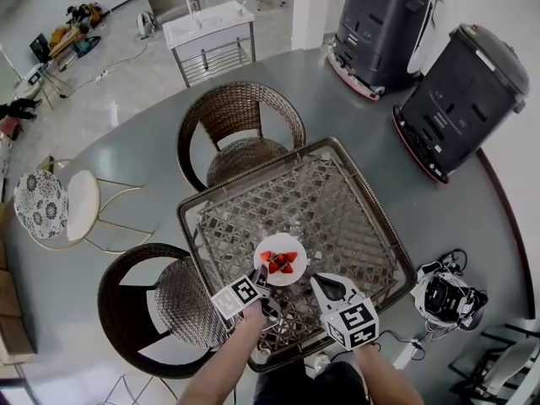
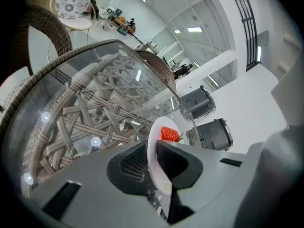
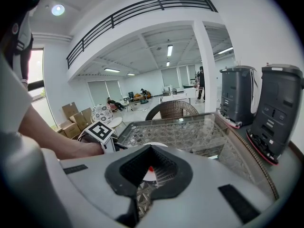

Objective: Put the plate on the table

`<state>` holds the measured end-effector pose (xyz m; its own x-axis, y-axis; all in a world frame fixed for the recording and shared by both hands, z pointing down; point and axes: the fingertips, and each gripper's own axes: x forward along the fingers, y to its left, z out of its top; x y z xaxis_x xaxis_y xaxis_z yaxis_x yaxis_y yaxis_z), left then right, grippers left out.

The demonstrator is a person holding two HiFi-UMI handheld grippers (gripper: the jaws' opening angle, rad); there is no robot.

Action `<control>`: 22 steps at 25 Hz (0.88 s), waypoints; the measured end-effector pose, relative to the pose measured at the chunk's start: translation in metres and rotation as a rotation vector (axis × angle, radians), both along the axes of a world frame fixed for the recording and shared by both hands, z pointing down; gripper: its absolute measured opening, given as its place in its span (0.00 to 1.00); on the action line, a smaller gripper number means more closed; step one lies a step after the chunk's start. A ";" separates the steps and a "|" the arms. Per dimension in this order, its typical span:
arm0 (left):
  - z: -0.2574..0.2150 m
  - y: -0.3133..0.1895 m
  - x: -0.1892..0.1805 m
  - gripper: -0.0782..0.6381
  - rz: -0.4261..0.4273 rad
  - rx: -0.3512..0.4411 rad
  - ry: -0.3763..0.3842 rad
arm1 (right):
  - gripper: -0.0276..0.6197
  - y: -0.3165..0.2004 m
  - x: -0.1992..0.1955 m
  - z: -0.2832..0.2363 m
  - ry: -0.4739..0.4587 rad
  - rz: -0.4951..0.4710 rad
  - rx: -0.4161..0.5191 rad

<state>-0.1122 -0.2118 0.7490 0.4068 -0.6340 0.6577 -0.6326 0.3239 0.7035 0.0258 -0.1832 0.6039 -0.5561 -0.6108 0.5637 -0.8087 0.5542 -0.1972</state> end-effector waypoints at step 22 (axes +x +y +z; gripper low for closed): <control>-0.020 -0.001 -0.012 0.19 0.094 0.066 -0.232 | 0.05 0.005 0.002 -0.005 -0.020 0.018 0.004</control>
